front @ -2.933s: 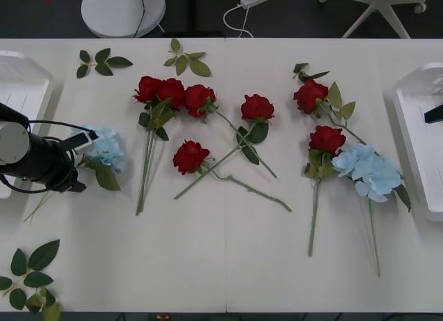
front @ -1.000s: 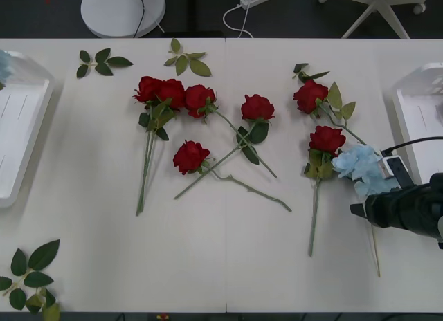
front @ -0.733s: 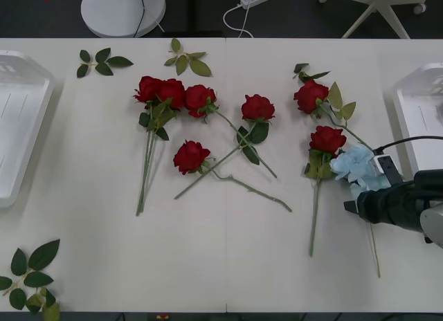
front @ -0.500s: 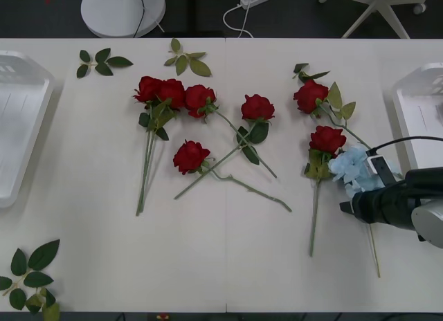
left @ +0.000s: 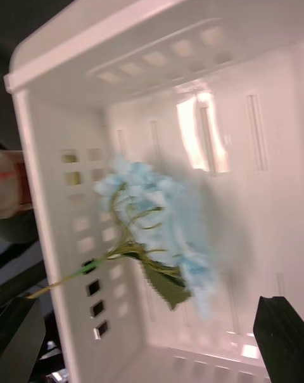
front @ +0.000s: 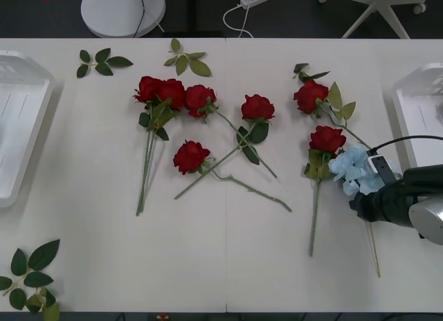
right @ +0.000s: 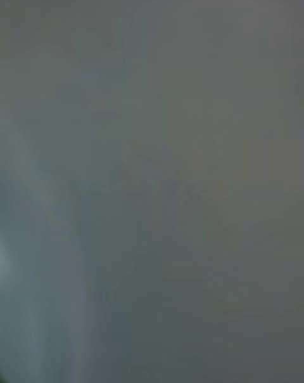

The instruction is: Place the red flowers into the right box and the blue flowers into the left box. If a person shows an open palm, hand one flower to the person first, then continue sorting.

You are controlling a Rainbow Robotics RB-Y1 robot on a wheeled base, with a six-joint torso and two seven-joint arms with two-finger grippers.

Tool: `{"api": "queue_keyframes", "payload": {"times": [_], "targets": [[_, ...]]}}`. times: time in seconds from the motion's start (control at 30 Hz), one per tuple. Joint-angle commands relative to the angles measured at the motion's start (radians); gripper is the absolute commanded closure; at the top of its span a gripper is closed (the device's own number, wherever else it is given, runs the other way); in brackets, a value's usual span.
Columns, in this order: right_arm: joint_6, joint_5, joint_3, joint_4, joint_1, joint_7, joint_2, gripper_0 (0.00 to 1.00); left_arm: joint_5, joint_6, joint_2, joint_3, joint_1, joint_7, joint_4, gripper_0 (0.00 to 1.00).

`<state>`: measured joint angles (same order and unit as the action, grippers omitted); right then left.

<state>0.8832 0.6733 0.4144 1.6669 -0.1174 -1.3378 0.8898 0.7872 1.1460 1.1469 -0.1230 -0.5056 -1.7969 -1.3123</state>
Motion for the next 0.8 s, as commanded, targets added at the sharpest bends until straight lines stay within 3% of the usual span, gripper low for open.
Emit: {"api": "queue_keyframes", "payload": {"times": [0.03, 0.13, 0.23, 0.47, 0.63, 0.8], "targets": [[0.005, -0.011, 0.009, -0.002, -0.027, 0.012, -0.022, 0.64, 0.156, 0.095, 0.047, 0.037, -0.008, 0.131, -0.131, 0.02], [0.006, -0.009, 0.009, -0.002, -0.027, 0.012, -0.02, 0.86, 0.21, 0.113, 0.031, 0.037, 0.007, 0.269, -0.208, 0.01], [0.005, -0.003, 0.009, -0.002, -0.028, 0.008, -0.019, 0.99, 0.218, 0.11, -0.024, 0.036, 0.041, 0.426, -0.298, 0.0], [0.025, 0.127, -0.028, 0.037, -0.036, -0.011, 0.041, 1.0, 0.087, 0.109, -0.181, -0.027, 0.045, 0.545, -0.412, 0.0], [0.155, 0.243, -0.155, 0.165, -0.021, -0.038, 0.107, 1.0, -0.045, 0.106, -0.269, -0.158, 0.006, 0.588, -0.432, 0.0], [0.306, 0.397, -0.356, 0.315, 0.012, -0.089, 0.133, 1.0, -0.203, 0.055, -0.358, -0.242, 0.001, 0.677, -0.409, 0.0]]}}
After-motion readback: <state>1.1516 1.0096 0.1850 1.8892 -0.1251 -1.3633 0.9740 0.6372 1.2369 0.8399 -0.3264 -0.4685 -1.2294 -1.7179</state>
